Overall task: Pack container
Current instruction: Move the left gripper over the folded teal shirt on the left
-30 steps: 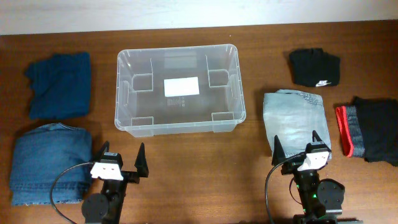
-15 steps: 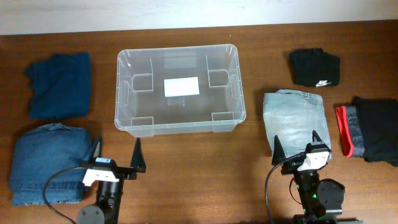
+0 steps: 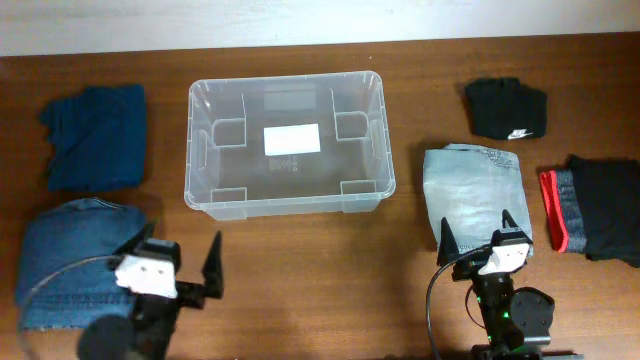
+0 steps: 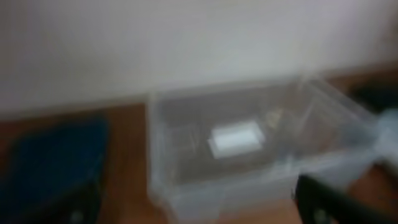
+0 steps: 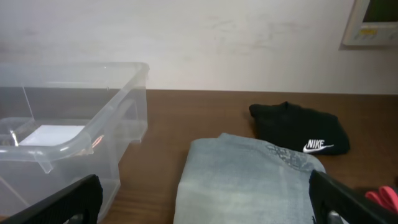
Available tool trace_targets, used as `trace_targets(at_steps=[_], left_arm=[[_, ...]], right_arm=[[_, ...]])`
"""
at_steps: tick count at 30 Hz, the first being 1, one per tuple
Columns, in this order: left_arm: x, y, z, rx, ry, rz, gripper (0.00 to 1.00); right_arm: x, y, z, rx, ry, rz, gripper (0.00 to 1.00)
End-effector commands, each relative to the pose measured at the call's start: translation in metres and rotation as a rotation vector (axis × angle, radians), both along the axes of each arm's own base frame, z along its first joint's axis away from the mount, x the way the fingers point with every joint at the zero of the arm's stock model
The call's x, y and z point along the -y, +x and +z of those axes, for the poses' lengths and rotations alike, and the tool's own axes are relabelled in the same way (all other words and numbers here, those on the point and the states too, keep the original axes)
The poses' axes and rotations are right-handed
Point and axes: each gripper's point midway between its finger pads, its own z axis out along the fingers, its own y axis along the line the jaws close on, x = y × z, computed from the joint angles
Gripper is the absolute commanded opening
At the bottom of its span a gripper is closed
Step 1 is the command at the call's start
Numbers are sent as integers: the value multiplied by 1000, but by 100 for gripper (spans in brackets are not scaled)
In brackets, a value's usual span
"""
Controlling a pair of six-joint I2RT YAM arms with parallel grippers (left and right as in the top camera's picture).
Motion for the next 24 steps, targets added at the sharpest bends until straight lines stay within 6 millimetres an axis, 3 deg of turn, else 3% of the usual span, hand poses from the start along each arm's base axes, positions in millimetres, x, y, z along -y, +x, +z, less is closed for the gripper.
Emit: trace_targets(at_steps=[1, 5, 10, 14, 20, 24], left_arm=[[-44, -6, 28, -131, 149, 223, 99], [-72, -18, 47, -316, 242, 362, 99], [-108, -26, 61, -417, 368, 551, 99], [-101, -20, 55, -440, 353, 506, 99], [-62, 3, 61, -359, 224, 305, 99], [-66, 7, 66, -339, 229, 328, 99]], right_arm=[[-1, 0, -2, 1, -2, 8, 99], [-1, 0, -2, 1, -2, 8, 98], [-1, 0, -2, 1, -2, 8, 98], [-1, 0, -2, 1, -2, 8, 99], [-1, 0, -2, 1, -2, 8, 99], [-1, 0, -2, 1, -2, 8, 99]])
